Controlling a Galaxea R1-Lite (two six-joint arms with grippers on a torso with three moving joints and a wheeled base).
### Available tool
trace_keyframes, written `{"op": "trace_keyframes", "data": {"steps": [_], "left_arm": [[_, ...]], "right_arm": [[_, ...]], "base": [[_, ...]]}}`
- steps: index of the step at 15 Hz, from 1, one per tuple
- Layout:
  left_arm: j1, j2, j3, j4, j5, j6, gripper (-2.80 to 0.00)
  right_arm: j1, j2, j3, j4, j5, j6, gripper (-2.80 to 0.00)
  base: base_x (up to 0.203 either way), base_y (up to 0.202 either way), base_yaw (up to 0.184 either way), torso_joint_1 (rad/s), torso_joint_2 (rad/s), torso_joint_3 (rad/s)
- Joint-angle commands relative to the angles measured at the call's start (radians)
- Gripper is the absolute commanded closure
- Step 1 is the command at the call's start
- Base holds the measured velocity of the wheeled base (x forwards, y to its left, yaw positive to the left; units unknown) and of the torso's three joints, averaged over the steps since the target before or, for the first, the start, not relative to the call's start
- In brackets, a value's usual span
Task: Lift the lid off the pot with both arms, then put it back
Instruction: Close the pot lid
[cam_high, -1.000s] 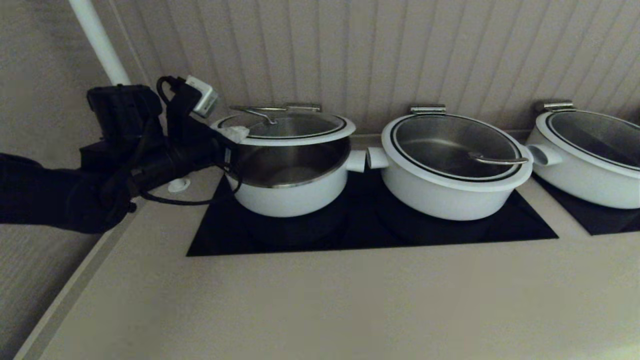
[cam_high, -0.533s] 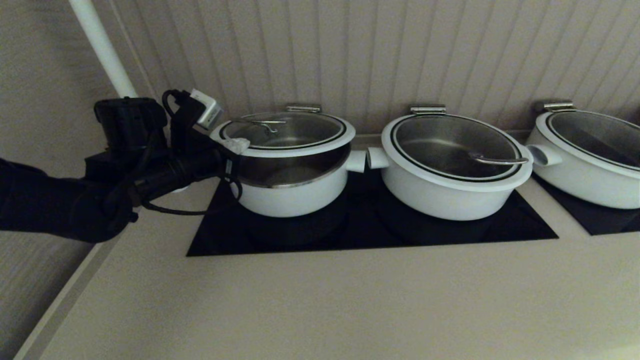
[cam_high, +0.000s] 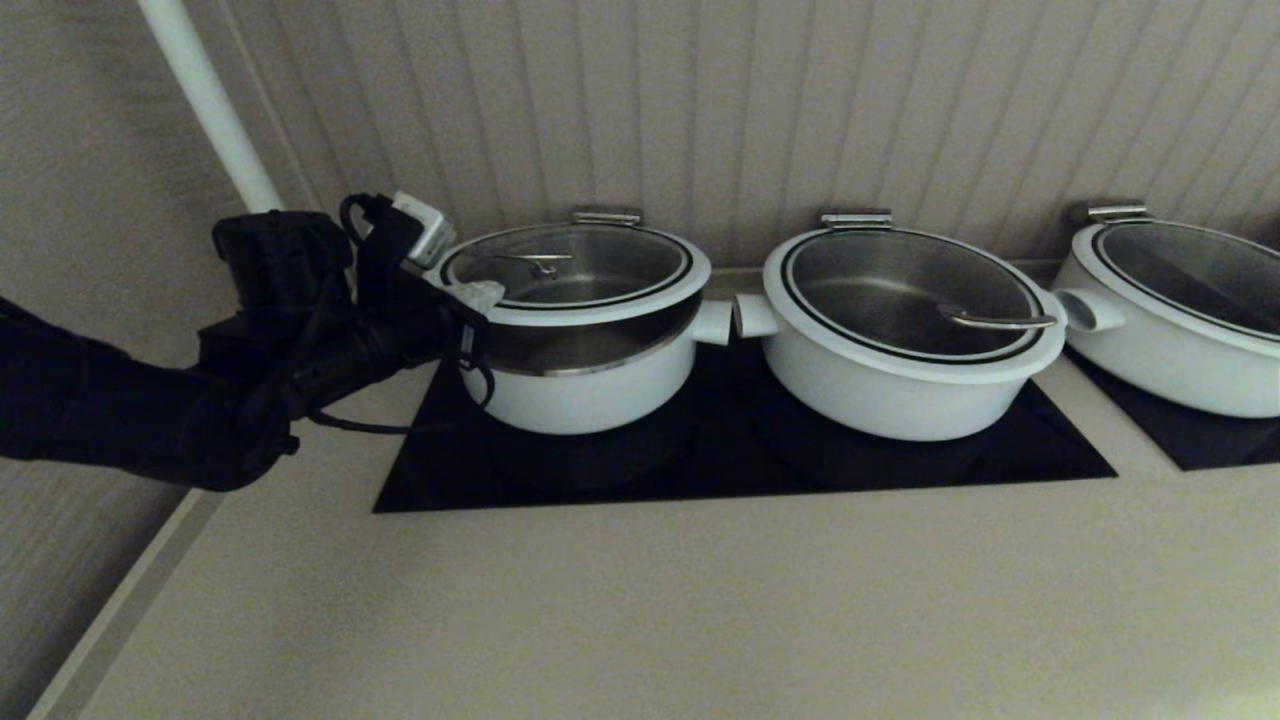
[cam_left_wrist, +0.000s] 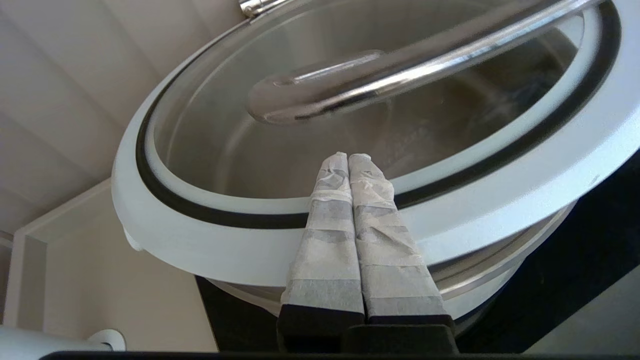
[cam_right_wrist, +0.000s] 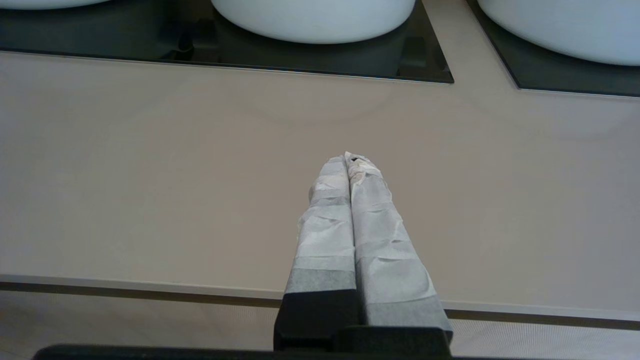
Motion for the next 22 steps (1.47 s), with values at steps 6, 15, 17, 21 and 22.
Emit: {"op": "trace_keyframes", "data": {"steps": [6, 15, 17, 21, 22], "left_arm": [[0.0, 0.017, 0.023, -0.006, -0.001, 0.0, 0.0], [0.0, 0.027, 0.138, -0.131, 0.014, 0.002, 0.0], [0.0, 0.03, 0.152, -0.145, 0.014, 0.002, 0.0], [0.0, 0.026, 0.181, -0.147, 0.014, 0.001, 0.0], [0.0, 0.024, 0.193, -0.147, 0.015, 0.002, 0.0]], "right_arm": [[0.0, 0.0, 0.0, 0.0, 0.0, -0.001, 0.0], [0.0, 0.0, 0.0, 0.0, 0.0, -0.001, 0.0], [0.0, 0.0, 0.0, 0.0, 0.0, 0.0, 0.0], [0.0, 0.0, 0.0, 0.001, 0.0, -0.001, 0.0], [0.0, 0.0, 0.0, 0.0, 0.0, -0.001, 0.0]], "base": [[0.0, 0.0, 0.0, 0.0, 0.0, 0.0], [0.0, 0.0, 0.0, 0.0, 0.0, 0.0], [0.0, 0.0, 0.0, 0.0, 0.0, 0.0], [0.0, 0.0, 0.0, 0.0, 0.0, 0.0], [0.0, 0.0, 0.0, 0.0, 0.0, 0.0]]}}
